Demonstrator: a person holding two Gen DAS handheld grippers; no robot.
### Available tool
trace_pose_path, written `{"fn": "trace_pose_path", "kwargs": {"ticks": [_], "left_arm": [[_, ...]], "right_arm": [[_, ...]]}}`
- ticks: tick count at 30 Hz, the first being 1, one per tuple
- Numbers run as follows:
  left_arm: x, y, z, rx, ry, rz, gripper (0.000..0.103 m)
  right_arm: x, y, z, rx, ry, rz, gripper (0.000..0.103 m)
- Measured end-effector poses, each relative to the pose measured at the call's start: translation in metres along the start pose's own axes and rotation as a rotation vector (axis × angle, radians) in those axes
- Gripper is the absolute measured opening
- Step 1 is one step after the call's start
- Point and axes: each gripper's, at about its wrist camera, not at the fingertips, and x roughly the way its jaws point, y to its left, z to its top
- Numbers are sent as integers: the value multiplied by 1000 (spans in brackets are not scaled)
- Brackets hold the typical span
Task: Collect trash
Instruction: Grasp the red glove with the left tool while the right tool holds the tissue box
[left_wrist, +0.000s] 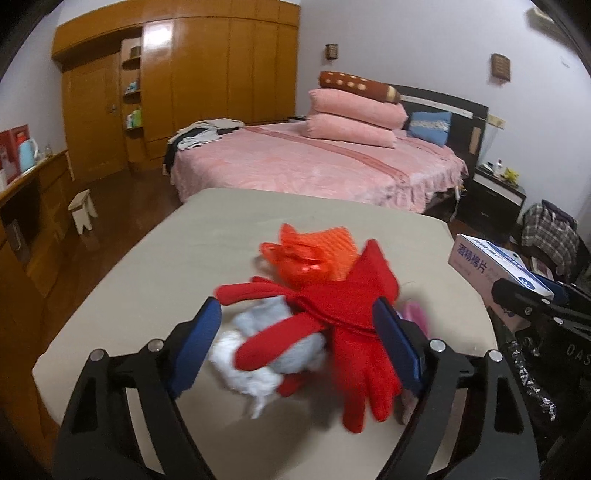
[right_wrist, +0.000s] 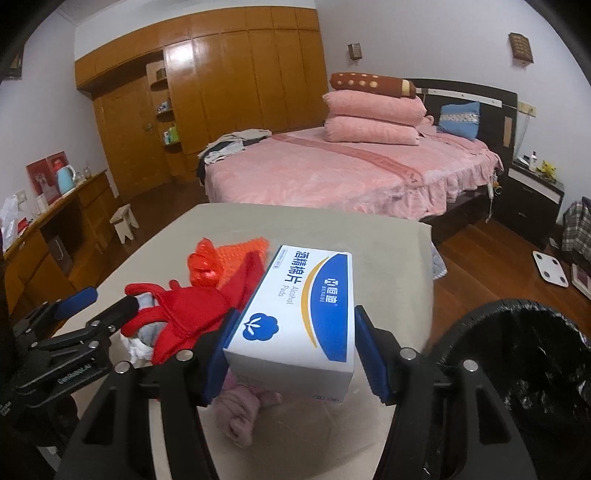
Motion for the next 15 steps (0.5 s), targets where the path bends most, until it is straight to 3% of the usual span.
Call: {"fn": "trace_pose_path", "kwargs": {"ticks": [11,13,15], "left_arm": [[58,-41,22,87,41,-68,76],[72,-46,22,103,73,-81,71],[87,-50,17,115,131,-99,59]], "right_arm": [[8,-21,-4,29,4,-11,60],[10,-23,-5,36,9,-14,60],[11,-27,-5,43,13,-17,60]]}}
